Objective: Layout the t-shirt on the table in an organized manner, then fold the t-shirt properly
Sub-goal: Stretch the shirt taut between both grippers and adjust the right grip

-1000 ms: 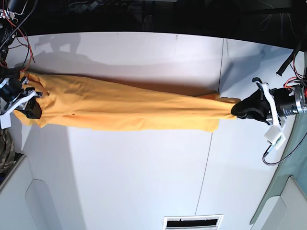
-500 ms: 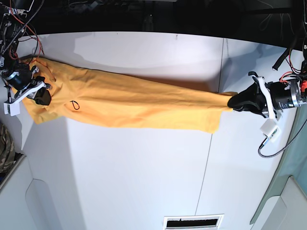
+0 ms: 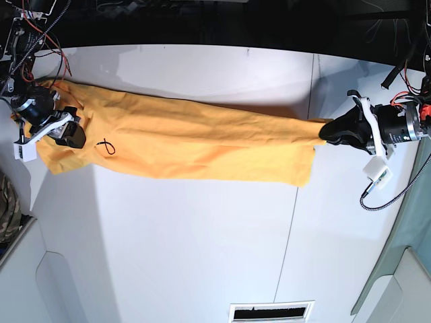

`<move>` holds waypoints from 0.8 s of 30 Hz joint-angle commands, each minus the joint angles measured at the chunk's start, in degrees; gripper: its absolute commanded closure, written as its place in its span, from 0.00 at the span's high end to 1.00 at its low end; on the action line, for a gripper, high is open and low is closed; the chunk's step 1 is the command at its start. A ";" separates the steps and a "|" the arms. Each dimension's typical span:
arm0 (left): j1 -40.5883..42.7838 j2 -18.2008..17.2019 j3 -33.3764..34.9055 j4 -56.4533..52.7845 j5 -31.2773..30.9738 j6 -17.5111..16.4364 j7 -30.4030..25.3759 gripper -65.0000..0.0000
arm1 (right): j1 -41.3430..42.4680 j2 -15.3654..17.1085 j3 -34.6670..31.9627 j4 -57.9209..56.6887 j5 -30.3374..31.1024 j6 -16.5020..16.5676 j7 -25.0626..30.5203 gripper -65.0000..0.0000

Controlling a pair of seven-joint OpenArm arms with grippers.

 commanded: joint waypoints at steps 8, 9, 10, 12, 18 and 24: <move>-0.44 -1.11 -0.68 0.79 -1.16 -0.32 -1.11 0.00 | 0.76 0.61 0.26 1.64 4.35 0.87 -1.16 0.42; -0.44 -1.11 -0.68 0.79 -1.16 -0.32 -1.20 0.00 | 0.76 0.61 0.26 1.64 4.33 0.87 -1.51 0.42; -0.46 -1.11 -0.68 0.79 -1.16 -0.32 -1.29 0.00 | 0.76 0.61 0.26 1.64 4.33 0.87 -1.88 0.42; -0.46 -1.11 -0.68 0.79 -1.16 -0.32 -1.33 0.00 | 0.76 0.61 0.26 1.64 4.35 0.87 -2.47 0.42; -0.44 -1.11 -0.68 0.79 -1.18 -0.32 -1.46 0.00 | 0.79 0.63 0.26 2.51 4.31 1.31 -1.77 0.42; -0.46 -1.11 -0.68 0.79 -1.18 -0.32 -1.46 0.00 | 0.90 0.63 0.26 3.30 3.61 1.31 -2.27 0.46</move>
